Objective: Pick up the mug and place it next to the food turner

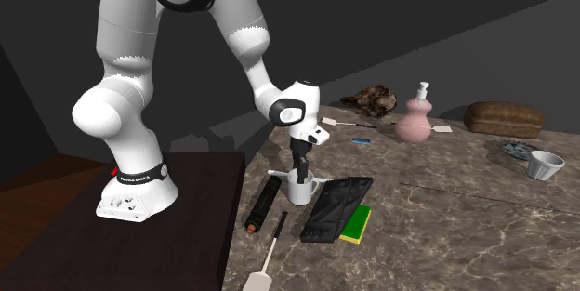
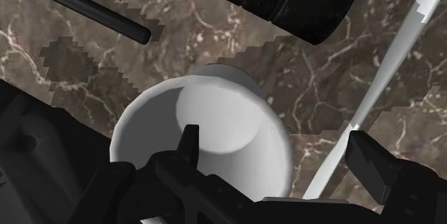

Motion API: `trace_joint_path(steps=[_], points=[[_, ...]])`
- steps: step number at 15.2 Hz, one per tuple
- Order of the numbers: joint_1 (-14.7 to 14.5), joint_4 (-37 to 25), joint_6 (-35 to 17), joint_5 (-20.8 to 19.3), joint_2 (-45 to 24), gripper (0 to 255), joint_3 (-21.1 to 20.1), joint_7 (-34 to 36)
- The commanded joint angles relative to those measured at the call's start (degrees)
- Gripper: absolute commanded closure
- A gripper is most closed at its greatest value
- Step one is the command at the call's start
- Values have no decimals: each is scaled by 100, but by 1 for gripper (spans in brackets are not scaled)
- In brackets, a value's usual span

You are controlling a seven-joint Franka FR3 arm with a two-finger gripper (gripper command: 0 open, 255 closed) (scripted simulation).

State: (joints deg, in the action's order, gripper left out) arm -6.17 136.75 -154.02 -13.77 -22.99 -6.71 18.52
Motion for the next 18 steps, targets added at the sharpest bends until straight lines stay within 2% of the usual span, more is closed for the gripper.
trace_joint_path(steps=[1,5,6,15,18], points=[[-2,1,-17,-8,-14,0,6,4],[-2,1,-17,-8,-14,0,6,4],[-2,1,-17,-8,-15,255,6,4],[-2,1,-17,-8,-14,255,6,4],[51,55,174,89,233,255,-68,-76]])
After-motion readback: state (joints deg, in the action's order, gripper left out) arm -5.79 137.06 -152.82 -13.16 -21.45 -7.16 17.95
